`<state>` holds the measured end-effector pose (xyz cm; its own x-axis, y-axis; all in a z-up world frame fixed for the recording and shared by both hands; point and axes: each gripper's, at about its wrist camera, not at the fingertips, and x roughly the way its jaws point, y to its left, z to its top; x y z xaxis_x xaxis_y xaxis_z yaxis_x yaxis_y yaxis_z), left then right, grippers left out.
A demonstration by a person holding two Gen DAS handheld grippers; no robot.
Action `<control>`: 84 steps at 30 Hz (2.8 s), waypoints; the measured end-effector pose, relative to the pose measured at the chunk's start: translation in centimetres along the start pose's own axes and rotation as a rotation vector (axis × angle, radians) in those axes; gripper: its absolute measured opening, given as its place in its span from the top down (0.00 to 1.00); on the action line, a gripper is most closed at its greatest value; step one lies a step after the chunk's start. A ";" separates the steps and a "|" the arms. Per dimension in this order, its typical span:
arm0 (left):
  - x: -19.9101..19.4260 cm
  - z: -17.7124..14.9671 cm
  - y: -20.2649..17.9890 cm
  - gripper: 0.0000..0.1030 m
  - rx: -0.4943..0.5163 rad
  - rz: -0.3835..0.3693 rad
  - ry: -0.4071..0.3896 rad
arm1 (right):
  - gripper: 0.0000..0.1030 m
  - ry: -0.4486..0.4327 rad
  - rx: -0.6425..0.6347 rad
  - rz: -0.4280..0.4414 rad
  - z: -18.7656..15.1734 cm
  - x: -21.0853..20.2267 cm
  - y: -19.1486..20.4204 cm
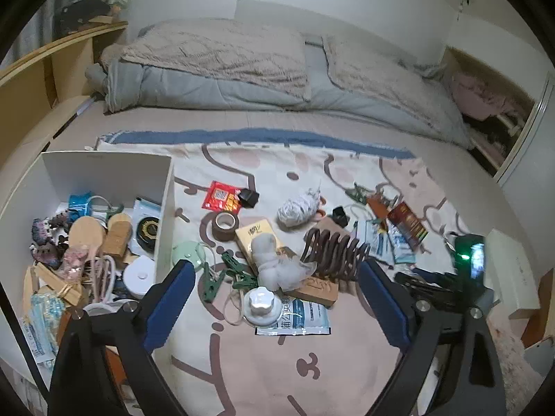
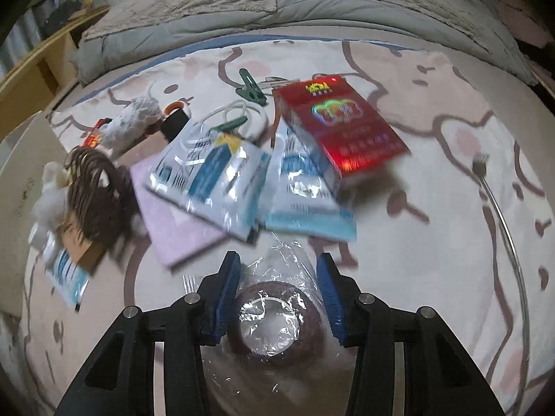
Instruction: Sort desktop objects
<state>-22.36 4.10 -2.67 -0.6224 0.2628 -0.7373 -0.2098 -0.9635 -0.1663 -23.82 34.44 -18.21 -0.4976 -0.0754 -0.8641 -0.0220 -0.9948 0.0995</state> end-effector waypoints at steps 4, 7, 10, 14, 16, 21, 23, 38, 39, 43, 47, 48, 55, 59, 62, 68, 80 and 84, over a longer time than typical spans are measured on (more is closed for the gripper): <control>2.4 -0.6 -0.8 0.21 0.032 0.027 0.039 | 0.55 -0.013 0.012 0.034 -1.9 -1.0 -0.6; 4.5 -1.4 -1.3 0.29 0.045 0.067 0.080 | 0.55 -0.028 0.021 0.054 -3.4 -1.8 -0.9; 6.8 -2.5 -1.4 0.37 0.062 0.107 0.131 | 0.55 -0.047 0.025 0.064 -4.7 -2.3 -0.9; 9.1 -4.0 -0.9 0.37 0.062 0.163 0.185 | 0.55 -0.060 0.041 0.079 -6.0 -2.9 -1.2; 9.8 -4.6 -0.6 0.37 0.061 0.187 0.194 | 0.55 -0.064 0.045 0.083 -6.6 -3.2 -1.3; 11.1 -5.3 0.3 0.37 0.035 0.188 0.219 | 0.55 -0.078 0.047 0.071 -7.1 -3.3 -1.1; 11.5 -5.5 0.5 0.37 0.027 0.190 0.230 | 0.55 -0.080 0.046 0.066 -7.2 -3.3 -1.0; 12.3 -6.1 1.7 0.44 -0.012 0.123 0.260 | 0.54 -0.091 0.028 0.033 -7.5 -3.1 -0.5; 12.3 -6.0 1.7 0.49 -0.016 0.107 0.258 | 0.54 -0.091 0.027 0.033 -7.5 -3.1 -0.6; 12.2 -6.0 1.4 0.61 -0.005 0.077 0.254 | 0.54 -0.092 0.027 0.031 -7.5 -3.1 -0.5; 11.9 -5.8 1.6 0.70 -0.021 0.049 0.235 | 0.53 -0.097 0.020 0.025 -7.6 -3.2 -0.5; 11.7 -5.7 1.5 0.70 -0.022 0.042 0.231 | 0.53 -0.098 0.019 0.024 -7.6 -3.2 -0.5; 10.2 -6.1 0.7 0.72 0.005 -0.014 0.217 | 0.53 -0.100 0.020 0.023 -7.7 -3.2 -0.5; 9.0 -6.9 0.0 0.72 0.034 -0.040 0.232 | 0.53 -0.093 0.027 0.013 -7.9 -3.4 -0.2; 8.4 -7.8 -0.6 0.72 0.063 -0.054 0.251 | 0.53 -0.089 0.032 0.013 -8.4 -3.7 0.0; 6.8 -9.8 -2.1 0.72 0.103 -0.106 0.283 | 0.53 -0.083 0.034 0.024 -10.1 -4.6 0.4; 3.9 -12.5 -4.6 0.72 0.181 -0.175 0.306 | 0.53 -0.081 0.021 0.009 -13.0 -6.3 1.5; 3.4 -13.4 -5.1 0.72 0.201 -0.204 0.322 | 0.53 -0.080 0.011 -0.003 -13.8 -6.9 2.1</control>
<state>-13.31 9.20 -13.07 -0.2922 0.3865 -0.8748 -0.4670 -0.8559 -0.2222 -8.46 31.90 -18.84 -0.5650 -0.0665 -0.8224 -0.0325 -0.9942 0.1028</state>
